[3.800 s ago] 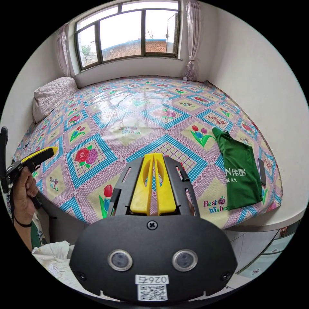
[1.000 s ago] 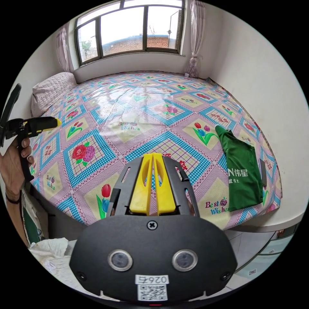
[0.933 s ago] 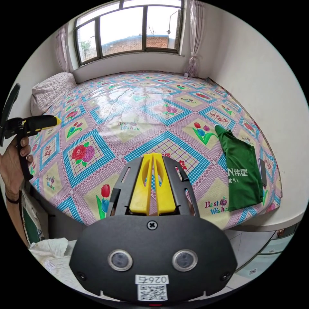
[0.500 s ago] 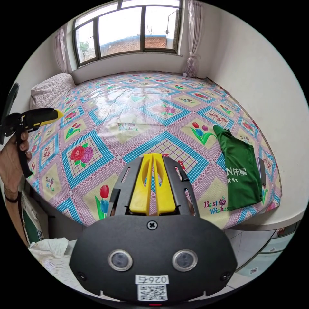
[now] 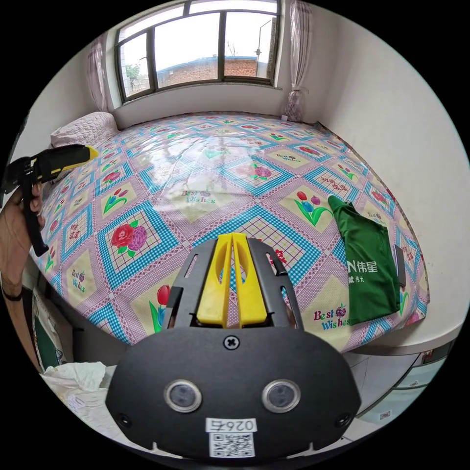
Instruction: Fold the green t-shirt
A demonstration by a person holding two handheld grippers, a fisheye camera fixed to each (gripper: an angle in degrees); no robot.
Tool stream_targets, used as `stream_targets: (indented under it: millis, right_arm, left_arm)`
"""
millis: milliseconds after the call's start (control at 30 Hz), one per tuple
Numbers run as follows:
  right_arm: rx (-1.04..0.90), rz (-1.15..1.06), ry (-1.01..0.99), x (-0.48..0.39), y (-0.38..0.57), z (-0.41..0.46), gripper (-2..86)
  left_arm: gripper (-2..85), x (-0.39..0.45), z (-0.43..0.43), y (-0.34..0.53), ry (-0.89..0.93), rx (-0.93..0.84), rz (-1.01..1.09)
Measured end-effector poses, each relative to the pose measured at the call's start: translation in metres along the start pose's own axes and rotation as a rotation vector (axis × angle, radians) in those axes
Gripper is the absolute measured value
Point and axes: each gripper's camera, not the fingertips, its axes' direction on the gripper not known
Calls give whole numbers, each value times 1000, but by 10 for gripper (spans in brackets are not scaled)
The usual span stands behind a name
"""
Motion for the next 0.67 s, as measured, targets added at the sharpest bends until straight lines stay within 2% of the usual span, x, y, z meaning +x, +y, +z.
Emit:
stream_targets:
  millis: [233,333,667]
  right_arm:
    - [13,15,-2,0,1,-5,-12]
    - [18,24,1,1,1,-8,-12]
    - [28,31,-13,-1,-6,-17,-12]
  left_arm:
    - [-10,26,-14,0,87,87,72]
    - [-10,38,-15,0,56,111,82]
    - [-8,41,5,-10,8,-27,-40]
